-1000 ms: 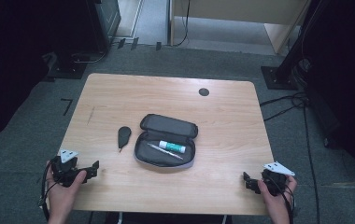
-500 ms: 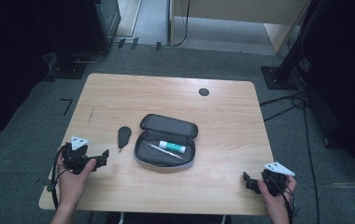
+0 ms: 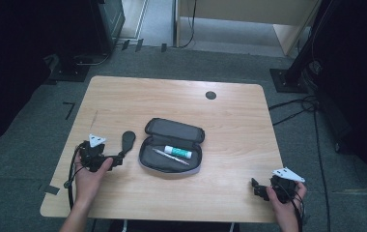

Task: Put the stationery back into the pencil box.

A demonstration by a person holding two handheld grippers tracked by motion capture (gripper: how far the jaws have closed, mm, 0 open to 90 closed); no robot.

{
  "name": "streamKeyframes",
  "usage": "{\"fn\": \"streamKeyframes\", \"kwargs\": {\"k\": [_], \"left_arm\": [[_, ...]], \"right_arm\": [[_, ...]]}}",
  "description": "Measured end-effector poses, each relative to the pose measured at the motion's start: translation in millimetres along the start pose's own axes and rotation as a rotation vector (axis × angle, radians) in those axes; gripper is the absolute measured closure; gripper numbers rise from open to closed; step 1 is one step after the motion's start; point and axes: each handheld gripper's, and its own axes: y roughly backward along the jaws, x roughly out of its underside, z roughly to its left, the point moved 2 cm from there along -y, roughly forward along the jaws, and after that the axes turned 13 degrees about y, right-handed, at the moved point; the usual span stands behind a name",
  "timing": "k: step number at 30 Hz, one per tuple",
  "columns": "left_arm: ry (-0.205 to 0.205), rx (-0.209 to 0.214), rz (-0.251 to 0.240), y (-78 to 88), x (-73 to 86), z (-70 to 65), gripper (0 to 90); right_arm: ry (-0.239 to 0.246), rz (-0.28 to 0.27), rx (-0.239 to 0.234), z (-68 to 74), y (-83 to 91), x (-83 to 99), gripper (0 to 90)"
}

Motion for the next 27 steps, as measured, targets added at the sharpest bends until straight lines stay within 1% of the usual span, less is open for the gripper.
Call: {"fn": "streamKeyframes", "kwargs": {"k": [4,6,7,8,9,10,13,15,16,17,18,21,22,23,27], "left_arm": [[-0.029,-0.017,0.019,-9.5,-4.0,-6.1,0.0],[-0.037,-0.019,0.017,-12.4,-5.9,-7.8,0.0],[-0.029,-0.031,0.011,-13.9,-6.8,-8.9,1.2],[-0.022,-0.040,0.005,-15.3,-7.5,-9.4,5.2],[-0.015,-0.047,0.002,-18.0,-8.1,-10.2,6.9],[-0.015,-0.047,0.002,-18.0,-8.1,-10.2,7.1],[-0.016,-0.033,0.022,-25.1,-8.5,-12.5,7.2],[-0.013,-0.039,0.022,-27.4,-8.8,-14.3,8.1],[-0.013,-0.047,0.015,-28.3,-9.2,-15.3,10.0],[-0.014,-0.061,0.008,-29.3,-9.6,-15.8,14.2],[-0.014,-0.070,0.007,-30.7,-9.9,-16.3,14.4],[-0.020,-0.069,0.017,-33.6,-10.4,-17.2,16.5],[-0.024,-0.090,0.012,-36.6,-9.9,-19.2,19.3],[-0.024,-0.095,0.011,-38.0,-9.6,-20.2,21.7],[-0.025,-0.094,0.009,-43.7,-9.5,-22.2,25.0]], "right_arm": [[0.002,0.000,-0.001,-0.1,0.1,0.1,0.0],[0.001,0.000,0.000,-0.1,0.1,0.1,0.0],[0.001,0.000,0.000,-0.1,0.1,0.1,0.0],[0.001,0.000,0.000,-0.1,0.1,0.1,0.0],[0.001,0.000,0.000,-0.1,0.1,0.1,0.0],[0.001,0.000,0.000,-0.1,0.1,0.1,0.0],[0.001,0.000,0.000,-0.1,0.1,0.1,0.0],[0.001,0.000,0.000,-0.1,0.1,0.1,0.0],[0.001,0.000,0.000,-0.1,0.1,0.0,0.0],[0.001,0.000,0.000,-0.1,0.1,0.1,0.0],[0.001,0.000,-0.001,-0.1,0.1,0.0,0.0],[0.001,0.000,0.000,-0.1,0.1,0.1,0.0],[0.001,0.000,0.000,-0.1,0.1,0.0,0.0],[0.001,0.000,0.000,-0.1,0.1,0.0,0.0],[0.001,0.000,0.000,-0.1,0.1,0.0,0.0]]}}
